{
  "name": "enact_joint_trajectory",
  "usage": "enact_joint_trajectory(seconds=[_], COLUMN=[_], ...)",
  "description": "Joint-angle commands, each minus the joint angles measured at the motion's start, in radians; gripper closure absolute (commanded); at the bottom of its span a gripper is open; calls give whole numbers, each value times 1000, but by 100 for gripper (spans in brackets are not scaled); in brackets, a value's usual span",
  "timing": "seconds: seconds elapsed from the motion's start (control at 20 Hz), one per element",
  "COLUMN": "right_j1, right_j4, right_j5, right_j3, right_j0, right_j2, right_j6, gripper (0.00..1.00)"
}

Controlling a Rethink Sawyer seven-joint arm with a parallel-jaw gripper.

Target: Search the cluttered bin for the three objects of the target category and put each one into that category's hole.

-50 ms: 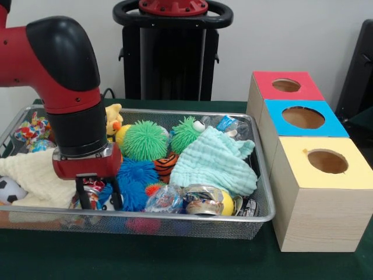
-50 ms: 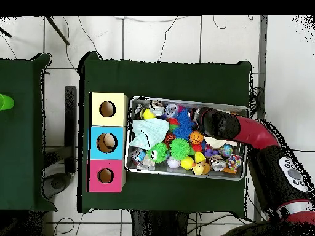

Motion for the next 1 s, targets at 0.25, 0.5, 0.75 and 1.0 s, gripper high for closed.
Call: enact_joint_trajectory(seconds=[0.25, 0.5, 0.75, 1.0], right_j1=[34, 52, 88, 93], right_j4=[-65, -73, -77, -85], right_j5=[-23, -19, -4, 4], right_j3=[50, 23, -27, -37], right_j0=[-31, -45, -73, -84], right_j2=[6, 7, 19, 27], right_j6=[-70, -91, -135, -156], gripper=[0, 0, 0, 0])
